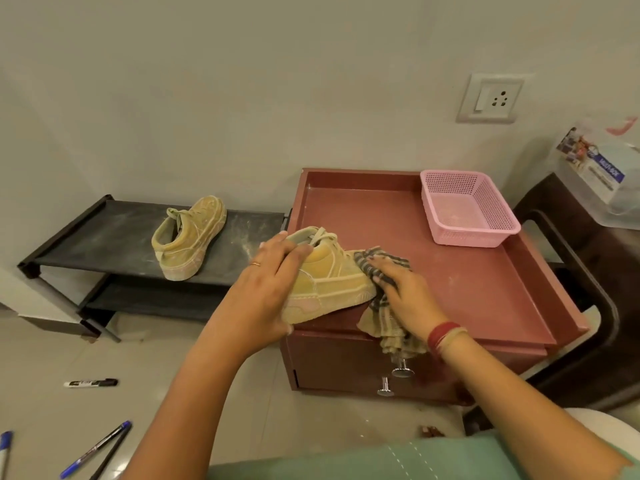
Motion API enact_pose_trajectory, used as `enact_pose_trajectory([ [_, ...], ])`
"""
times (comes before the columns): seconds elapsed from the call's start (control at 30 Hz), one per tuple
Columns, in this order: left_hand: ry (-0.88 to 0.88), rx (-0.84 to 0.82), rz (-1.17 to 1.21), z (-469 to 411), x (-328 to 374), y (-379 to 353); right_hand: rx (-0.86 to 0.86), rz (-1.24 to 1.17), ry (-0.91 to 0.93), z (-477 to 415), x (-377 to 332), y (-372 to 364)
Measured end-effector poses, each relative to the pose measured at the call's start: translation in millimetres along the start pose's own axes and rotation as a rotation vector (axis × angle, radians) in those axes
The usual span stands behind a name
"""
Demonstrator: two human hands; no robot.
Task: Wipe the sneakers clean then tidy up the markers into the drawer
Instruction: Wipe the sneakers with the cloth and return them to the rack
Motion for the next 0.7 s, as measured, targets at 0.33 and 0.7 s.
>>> enact_pose_trajectory([
  [0.33,0.042,-0.015,0.135,4,-11,5,-0.138,-0.092,0.115,4,-16,-11],
  [0.7,0.08,-0.037,0.141,5,-13,4,-0.11,-0.043,0.3,29,-64,-17],
])
Point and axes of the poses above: each hand's wrist, its own z-axis away from the middle knuckle, its own y-axis out of the back of the hand, x = y × z, the point moved 8 cm from there along -z, towards the middle knuckle, and after that the axes turned 3 degrees about -x, right-handed, at the moved point
